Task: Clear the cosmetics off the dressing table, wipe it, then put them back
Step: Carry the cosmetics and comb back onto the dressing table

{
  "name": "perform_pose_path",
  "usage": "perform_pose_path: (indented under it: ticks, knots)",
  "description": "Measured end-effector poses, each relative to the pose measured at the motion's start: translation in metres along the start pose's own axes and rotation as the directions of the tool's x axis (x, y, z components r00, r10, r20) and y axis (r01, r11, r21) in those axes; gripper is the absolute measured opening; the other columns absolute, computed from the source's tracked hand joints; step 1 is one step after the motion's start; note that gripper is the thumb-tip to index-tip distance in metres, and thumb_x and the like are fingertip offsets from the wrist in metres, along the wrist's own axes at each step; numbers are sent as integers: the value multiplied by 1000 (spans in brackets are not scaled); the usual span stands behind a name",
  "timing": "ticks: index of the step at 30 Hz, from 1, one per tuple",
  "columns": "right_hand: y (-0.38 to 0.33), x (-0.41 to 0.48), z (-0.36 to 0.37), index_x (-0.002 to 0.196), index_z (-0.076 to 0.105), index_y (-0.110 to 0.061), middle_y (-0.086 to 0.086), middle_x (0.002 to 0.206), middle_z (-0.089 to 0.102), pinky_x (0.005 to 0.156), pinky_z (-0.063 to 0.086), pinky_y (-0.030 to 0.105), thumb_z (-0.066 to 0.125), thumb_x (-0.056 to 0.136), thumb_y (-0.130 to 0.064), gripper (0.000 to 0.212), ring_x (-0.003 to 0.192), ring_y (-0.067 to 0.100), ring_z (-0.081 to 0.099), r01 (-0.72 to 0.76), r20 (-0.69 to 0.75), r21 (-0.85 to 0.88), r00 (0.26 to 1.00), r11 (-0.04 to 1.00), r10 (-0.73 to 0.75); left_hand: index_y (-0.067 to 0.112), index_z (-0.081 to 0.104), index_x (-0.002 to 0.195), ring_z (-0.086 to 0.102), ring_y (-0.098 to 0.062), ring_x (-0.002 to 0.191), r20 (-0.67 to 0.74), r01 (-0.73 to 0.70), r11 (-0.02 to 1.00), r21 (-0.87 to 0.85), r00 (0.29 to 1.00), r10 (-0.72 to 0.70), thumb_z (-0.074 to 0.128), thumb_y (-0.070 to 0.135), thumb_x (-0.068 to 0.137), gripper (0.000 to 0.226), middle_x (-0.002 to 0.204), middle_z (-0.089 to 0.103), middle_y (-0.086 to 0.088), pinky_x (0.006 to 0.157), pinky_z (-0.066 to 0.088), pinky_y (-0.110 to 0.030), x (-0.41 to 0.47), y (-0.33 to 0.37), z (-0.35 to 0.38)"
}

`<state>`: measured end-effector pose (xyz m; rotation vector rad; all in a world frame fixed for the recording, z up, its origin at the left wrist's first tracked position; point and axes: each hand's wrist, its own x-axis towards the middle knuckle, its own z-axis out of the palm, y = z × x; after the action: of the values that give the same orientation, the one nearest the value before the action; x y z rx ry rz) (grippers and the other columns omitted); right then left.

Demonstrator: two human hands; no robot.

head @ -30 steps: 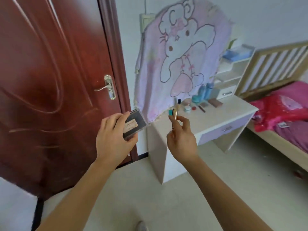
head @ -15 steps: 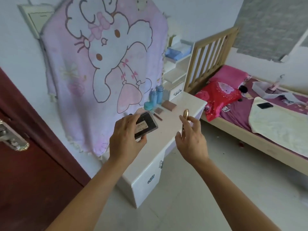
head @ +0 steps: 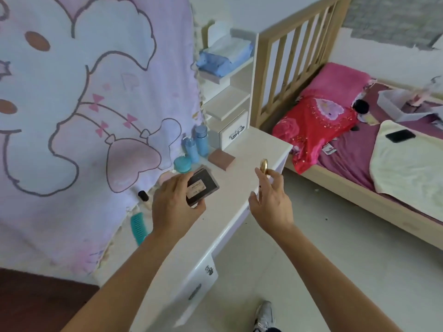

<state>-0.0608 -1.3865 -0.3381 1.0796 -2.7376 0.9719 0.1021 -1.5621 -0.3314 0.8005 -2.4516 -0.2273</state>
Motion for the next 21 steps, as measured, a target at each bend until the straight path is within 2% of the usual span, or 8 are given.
perform_pose_path:
  ticks: [3, 9, 12, 15, 18, 21]
  knots:
    - [19, 51, 10, 146, 43, -19, 6, 143, 38, 62, 55, 42, 64, 87, -15, 63, 88, 32, 66, 79, 92, -13, 993, 997, -77, 27, 52, 122, 56, -19, 104, 22, 71, 994, 83, 997, -73, 68, 51, 68, 62, 113, 64, 6, 89, 48, -42, 31, 0, 28]
    - [41, 127, 41, 144, 44, -16, 9, 141, 40, 61, 55, 40, 67, 85, -13, 64, 74, 31, 68, 173, 235, -25, 958, 985, -163, 24, 55, 111, 59, -24, 93, 132, 240, 964, 114, 958, -254, 72, 45, 69, 50, 102, 66, 1, 84, 49, -38, 51, -9, 74]
    - [45, 149, 72, 149, 38, -18, 6, 144, 35, 61, 53, 35, 63, 85, -13, 68, 72, 29, 66, 204, 336, -51, 925, 978, -176, 24, 55, 120, 57, -24, 96, 238, 349, 927, 139, 896, -374, 70, 47, 71, 57, 107, 65, 1, 83, 50, -39, 45, -21, 95]
    - [43, 160, 108, 152, 32, -20, 4, 147, 30, 62, 50, 31, 57, 87, -10, 71, 76, 26, 63, 233, 451, -79, 875, 969, -174, 18, 56, 126, 56, -29, 99, 334, 384, 913, 141, 849, -409, 71, 41, 73, 59, 113, 64, -4, 82, 49, -41, 36, -42, 121]
    - [44, 167, 137, 149, 39, -20, 4, 148, 32, 60, 44, 27, 56, 89, -5, 64, 81, 27, 64, 257, 545, -87, 821, 962, -171, 16, 60, 123, 56, -31, 98, 415, 417, 897, 144, 798, -437, 73, 34, 72, 56, 112, 65, -6, 80, 46, -41, 32, -60, 146]
    - [47, 175, 168, 143, 48, -22, 2, 147, 37, 65, 48, 32, 55, 92, -6, 54, 85, 28, 65, 255, 630, -97, 764, 962, -139, 15, 61, 123, 57, -32, 97, 486, 448, 880, 157, 740, -464, 72, 30, 72, 55, 110, 65, -7, 78, 46, -40, 30, -75, 171]
